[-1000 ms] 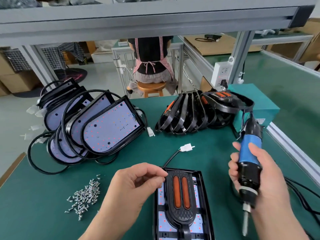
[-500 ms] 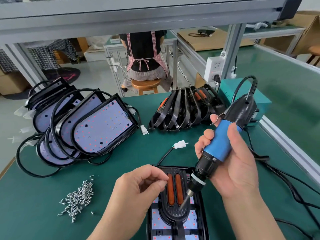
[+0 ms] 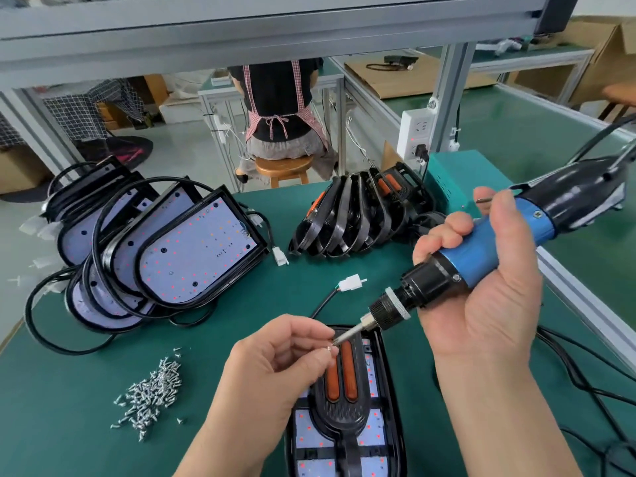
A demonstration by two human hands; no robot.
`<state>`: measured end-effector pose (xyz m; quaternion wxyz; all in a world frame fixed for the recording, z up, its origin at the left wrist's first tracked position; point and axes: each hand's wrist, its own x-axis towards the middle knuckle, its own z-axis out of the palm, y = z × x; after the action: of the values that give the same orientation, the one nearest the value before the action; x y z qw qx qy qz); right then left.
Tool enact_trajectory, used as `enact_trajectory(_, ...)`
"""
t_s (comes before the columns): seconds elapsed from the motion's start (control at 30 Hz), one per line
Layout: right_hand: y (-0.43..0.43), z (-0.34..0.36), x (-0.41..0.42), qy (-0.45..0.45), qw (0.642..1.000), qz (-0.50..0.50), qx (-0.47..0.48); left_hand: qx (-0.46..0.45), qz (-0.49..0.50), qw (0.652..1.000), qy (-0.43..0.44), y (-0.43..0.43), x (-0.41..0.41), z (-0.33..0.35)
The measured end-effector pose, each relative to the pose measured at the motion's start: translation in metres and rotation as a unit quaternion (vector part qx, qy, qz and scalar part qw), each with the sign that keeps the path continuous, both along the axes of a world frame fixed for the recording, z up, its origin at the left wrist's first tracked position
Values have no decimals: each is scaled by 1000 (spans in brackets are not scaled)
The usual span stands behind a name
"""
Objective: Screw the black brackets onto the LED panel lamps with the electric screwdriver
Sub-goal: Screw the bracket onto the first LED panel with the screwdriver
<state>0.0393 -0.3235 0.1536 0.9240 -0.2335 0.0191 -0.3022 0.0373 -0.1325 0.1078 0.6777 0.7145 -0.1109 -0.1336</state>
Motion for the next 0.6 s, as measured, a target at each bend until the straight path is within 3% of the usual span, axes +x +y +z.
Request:
enact_trajectory(0.2,2,3,-3,18,1000,-19,-16,-88,-10,995,53,-6,-2,4)
enact_trajectory(0.6,-2,2,-4,39,998,-48,-12,-104,4,992,67,-11,-2,3)
